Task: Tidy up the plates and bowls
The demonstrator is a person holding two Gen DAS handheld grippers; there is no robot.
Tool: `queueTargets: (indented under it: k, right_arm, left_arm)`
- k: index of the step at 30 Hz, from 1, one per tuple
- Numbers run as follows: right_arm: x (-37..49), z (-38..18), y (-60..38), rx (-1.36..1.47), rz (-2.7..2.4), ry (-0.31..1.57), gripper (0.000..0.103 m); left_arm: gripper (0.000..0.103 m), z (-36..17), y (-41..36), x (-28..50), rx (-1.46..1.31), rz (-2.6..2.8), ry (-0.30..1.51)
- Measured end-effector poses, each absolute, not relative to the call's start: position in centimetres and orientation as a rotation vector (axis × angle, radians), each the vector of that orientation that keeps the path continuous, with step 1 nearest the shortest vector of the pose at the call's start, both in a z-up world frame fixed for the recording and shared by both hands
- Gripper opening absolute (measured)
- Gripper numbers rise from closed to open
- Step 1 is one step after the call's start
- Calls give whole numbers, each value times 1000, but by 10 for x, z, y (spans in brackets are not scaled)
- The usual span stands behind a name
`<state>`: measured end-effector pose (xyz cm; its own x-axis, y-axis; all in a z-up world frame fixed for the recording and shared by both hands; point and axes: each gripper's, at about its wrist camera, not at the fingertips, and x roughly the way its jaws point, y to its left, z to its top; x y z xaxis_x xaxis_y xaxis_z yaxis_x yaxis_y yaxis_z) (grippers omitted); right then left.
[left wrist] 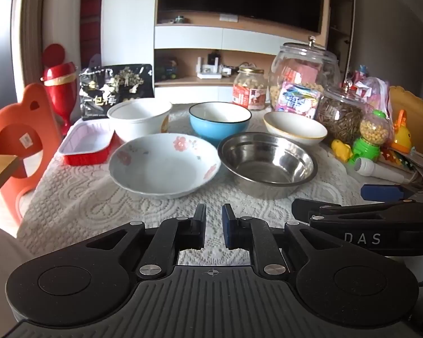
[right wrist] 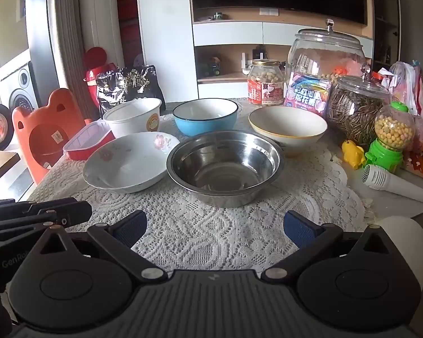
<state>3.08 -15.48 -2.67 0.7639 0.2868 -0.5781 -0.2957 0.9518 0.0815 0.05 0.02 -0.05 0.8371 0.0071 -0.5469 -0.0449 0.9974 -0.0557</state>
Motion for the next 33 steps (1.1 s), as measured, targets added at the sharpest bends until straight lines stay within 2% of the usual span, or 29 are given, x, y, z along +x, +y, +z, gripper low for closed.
queueTargets:
  k: [33]
  right_arm:
    - [32,-31,-148,-30,321,640,103]
  left_arm:
    - [15,-5,5,1,-84,47,605]
